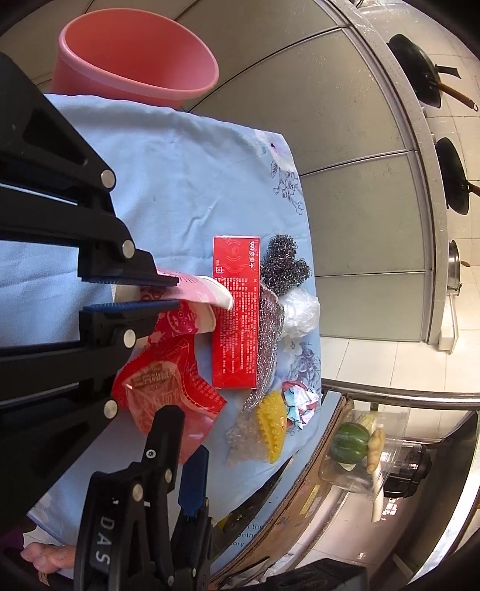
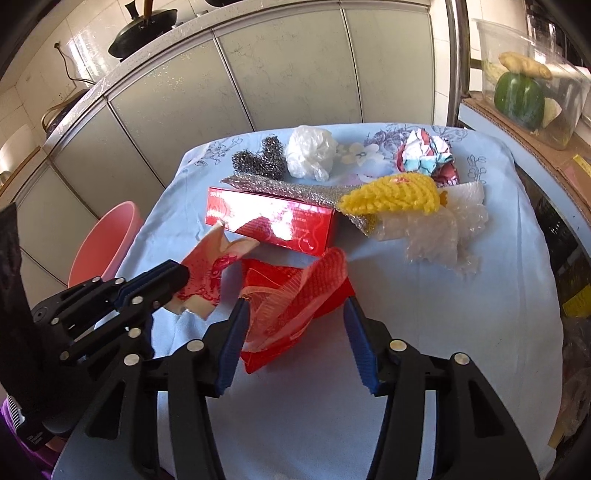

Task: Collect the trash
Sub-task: 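Grasp the pink-white paper cup with the left gripper while the right gripper grasps the red snack bag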

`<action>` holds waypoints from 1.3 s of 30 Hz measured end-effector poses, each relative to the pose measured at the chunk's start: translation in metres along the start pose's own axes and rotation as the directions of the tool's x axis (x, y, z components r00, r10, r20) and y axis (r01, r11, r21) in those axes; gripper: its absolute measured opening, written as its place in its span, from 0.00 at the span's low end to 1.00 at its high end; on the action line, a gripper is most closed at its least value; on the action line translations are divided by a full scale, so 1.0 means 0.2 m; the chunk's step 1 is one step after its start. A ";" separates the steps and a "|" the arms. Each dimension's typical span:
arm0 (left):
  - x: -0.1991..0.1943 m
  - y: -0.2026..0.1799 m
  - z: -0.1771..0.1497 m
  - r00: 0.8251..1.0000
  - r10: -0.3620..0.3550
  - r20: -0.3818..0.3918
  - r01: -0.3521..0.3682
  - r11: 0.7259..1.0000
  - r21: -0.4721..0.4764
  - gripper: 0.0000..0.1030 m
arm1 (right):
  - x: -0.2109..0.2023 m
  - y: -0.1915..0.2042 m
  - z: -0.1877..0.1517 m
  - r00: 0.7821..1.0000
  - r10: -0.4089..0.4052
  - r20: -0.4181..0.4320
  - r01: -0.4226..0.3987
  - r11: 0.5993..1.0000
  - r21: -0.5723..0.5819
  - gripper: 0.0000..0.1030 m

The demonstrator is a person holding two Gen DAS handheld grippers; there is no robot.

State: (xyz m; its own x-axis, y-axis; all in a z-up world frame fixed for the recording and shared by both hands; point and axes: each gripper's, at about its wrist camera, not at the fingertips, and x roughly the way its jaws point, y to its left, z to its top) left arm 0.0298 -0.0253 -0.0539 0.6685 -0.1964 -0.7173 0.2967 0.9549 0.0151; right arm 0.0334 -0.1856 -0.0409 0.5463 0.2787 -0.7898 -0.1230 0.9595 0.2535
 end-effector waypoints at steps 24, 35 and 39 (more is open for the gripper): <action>-0.05 0.15 -0.02 0.999 -0.020 0.032 0.024 0.994 -0.110 0.06 | 0.08 -0.03 -0.03 0.999 0.012 -0.039 -0.012 1.000 0.010 0.10; -0.14 0.25 -0.03 0.998 0.011 0.066 -0.001 0.988 -0.156 0.06 | -0.04 0.16 0.00 0.997 -0.036 0.067 0.048 0.982 -0.182 0.06; -0.18 0.32 -0.04 0.997 0.033 0.075 -0.018 0.982 -0.186 0.06 | -0.06 0.26 0.04 0.995 -0.037 0.095 0.058 0.971 -0.231 0.06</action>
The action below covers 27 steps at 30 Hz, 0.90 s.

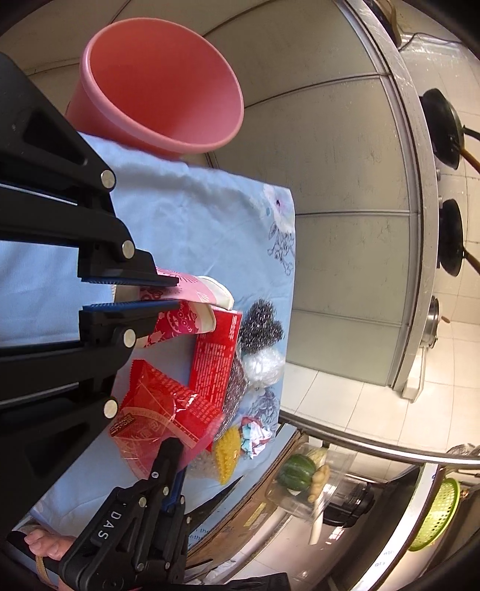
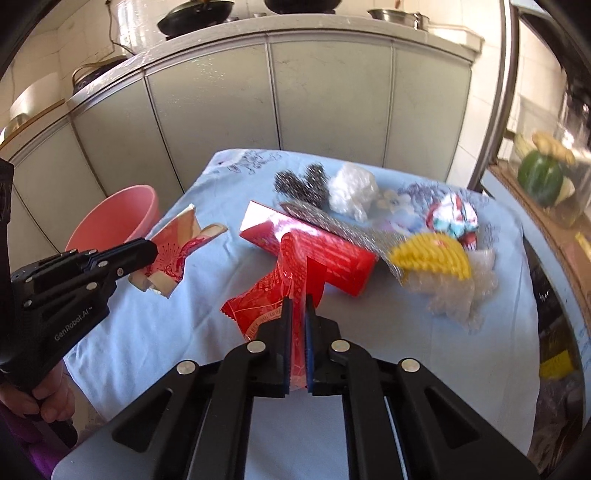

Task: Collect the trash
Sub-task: 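Grasp the pink-white paper cup with the left gripper while the right gripper grasps the red snack bag, then carry both items over the pink bucket and release them inside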

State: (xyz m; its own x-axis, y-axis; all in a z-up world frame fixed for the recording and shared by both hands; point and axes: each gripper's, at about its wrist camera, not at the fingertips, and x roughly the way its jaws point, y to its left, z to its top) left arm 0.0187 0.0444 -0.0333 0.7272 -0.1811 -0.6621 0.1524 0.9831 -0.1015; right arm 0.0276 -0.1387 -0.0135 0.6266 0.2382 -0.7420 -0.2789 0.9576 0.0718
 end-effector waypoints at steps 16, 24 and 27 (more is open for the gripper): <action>-0.18 0.36 0.00 0.991 0.127 0.051 -0.119 0.983 -0.142 0.06 | 0.01 0.47 0.25 0.994 0.042 0.098 -0.018 0.974 -0.227 0.06; -0.20 0.48 -0.01 0.986 0.160 0.049 -0.148 0.971 -0.189 0.06 | 0.04 0.63 0.31 0.993 0.049 0.109 -0.015 0.957 -0.289 0.06; -0.20 0.52 -0.02 0.985 0.167 0.047 -0.154 0.967 -0.203 0.06 | 0.06 0.67 0.33 0.993 0.053 0.107 -0.018 0.953 -0.301 0.06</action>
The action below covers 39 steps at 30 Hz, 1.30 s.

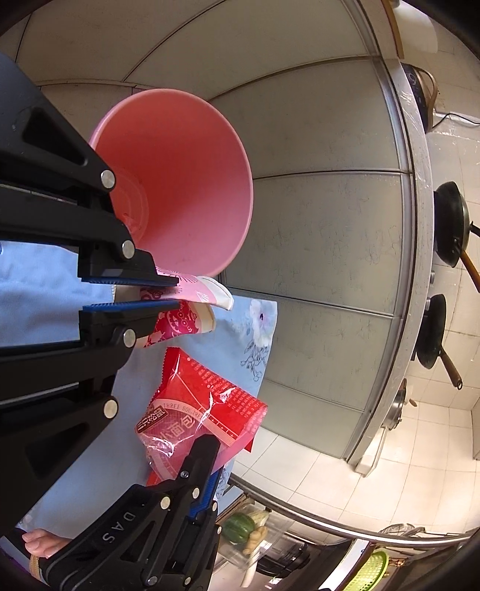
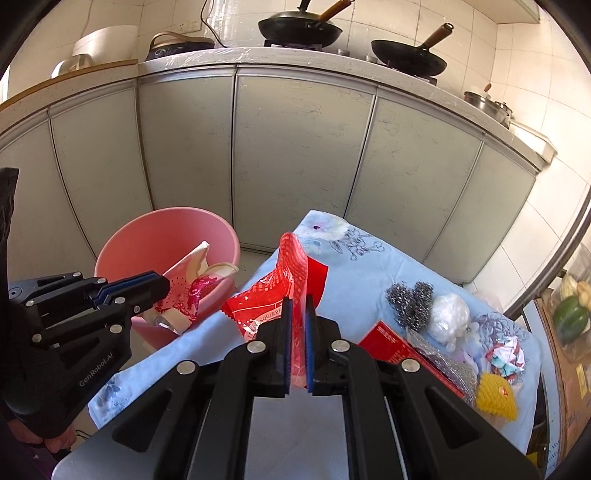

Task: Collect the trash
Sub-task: 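Carry both items over the pink bucket and release them inside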

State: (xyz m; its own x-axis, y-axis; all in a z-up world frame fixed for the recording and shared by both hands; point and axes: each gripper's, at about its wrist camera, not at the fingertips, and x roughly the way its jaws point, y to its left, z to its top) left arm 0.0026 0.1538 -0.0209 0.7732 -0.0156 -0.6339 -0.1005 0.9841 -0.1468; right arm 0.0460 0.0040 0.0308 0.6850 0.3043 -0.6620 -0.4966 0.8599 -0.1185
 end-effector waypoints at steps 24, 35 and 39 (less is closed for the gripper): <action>0.10 0.35 0.06 0.984 0.177 -0.006 -0.176 0.977 -0.119 0.06 | 0.30 0.32 0.21 0.997 0.078 -0.003 -0.078 0.993 -0.088 0.06; 0.22 0.43 0.02 0.972 0.228 -0.061 -0.234 0.962 -0.137 0.06 | 0.46 0.38 0.23 0.994 0.100 -0.033 -0.103 0.991 -0.090 0.06; 0.27 0.45 0.02 0.968 0.237 -0.083 -0.247 0.959 -0.141 0.06 | 0.50 0.40 0.24 0.993 0.113 -0.030 -0.116 0.989 -0.090 0.06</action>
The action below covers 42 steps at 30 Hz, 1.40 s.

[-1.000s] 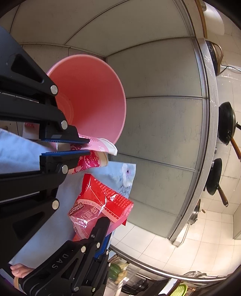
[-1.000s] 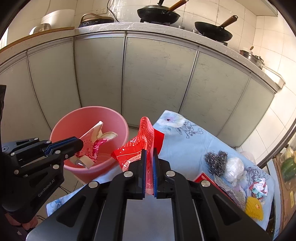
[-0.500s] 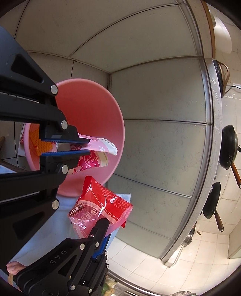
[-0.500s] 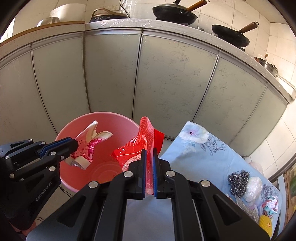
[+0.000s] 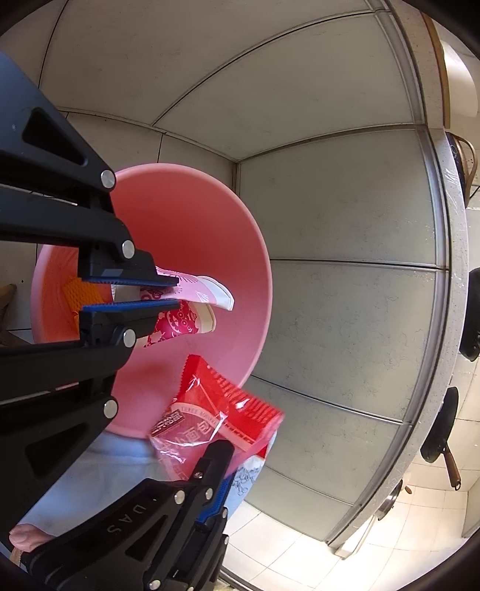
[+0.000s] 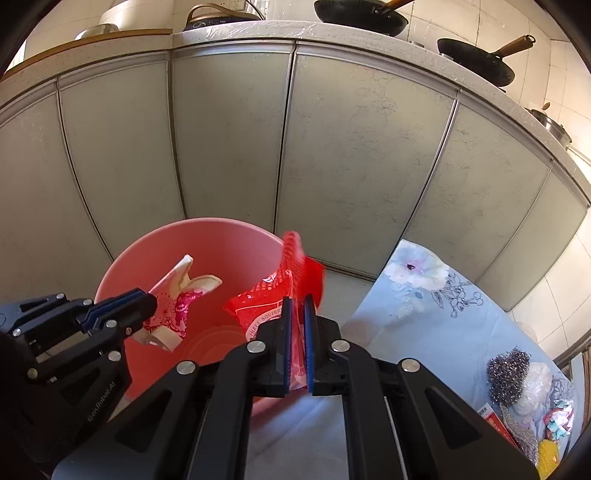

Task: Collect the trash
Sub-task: 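Carry both items over the pink bucket and release them inside, then move both grippers back over the table toward the scouring pad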

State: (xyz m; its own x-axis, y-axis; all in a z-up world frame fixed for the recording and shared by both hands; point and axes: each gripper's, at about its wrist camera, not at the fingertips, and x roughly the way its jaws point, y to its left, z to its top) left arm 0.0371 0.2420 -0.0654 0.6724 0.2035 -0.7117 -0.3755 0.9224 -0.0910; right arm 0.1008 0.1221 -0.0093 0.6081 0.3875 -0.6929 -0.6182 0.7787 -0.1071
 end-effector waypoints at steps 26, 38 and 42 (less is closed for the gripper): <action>-0.13 0.06 0.05 0.999 -0.017 0.038 0.020 0.997 -0.072 0.35 | -0.12 -0.08 0.03 0.969 0.243 0.032 -0.245 0.966 0.077 0.34; -0.34 -0.10 0.01 0.986 -0.149 0.070 0.150 0.989 -0.008 0.45 | -0.45 -0.27 -0.23 0.986 0.149 0.075 -0.156 0.981 0.115 0.34; -0.35 -0.25 -0.01 0.973 -0.224 0.051 0.223 0.974 0.035 0.45 | -0.55 -0.37 -0.39 0.993 0.097 0.070 -0.106 0.984 0.146 0.34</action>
State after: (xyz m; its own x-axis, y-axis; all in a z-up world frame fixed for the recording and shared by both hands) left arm 0.0065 0.1801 -0.0124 0.7709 0.0080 -0.6369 -0.1942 0.9553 -0.2230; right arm 0.0415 -0.0168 0.0199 0.5787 0.4946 -0.6485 -0.6001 0.7967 0.0721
